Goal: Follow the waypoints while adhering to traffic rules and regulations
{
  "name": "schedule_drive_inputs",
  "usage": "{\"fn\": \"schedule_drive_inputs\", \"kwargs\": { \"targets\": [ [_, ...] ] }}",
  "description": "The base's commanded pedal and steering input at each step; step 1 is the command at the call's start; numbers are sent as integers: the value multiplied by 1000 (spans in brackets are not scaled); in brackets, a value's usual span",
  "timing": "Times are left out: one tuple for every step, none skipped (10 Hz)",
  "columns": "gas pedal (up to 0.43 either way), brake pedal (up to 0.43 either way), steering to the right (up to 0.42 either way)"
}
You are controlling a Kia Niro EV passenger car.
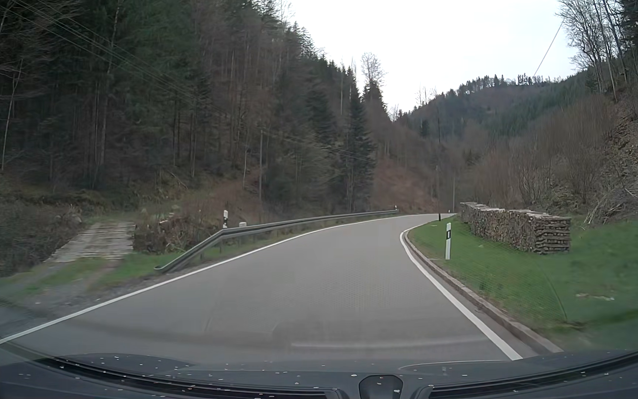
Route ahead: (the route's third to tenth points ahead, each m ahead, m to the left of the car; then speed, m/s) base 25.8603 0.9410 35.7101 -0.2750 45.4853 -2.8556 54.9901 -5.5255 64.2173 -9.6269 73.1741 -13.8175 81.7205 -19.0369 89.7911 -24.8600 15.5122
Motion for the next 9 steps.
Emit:
{"fn": "schedule_drive_inputs", "kwargs": {
  "targets": [
    [0, 0, 21],
    [0, 0, 21],
    [0, 0, 21],
    [0, 0, 22],
    [0, 0, 24],
    [0, 0, 25],
    [0, 0, 26],
    [0, 0, 26],
    [0, 0, 28]
  ]
}}
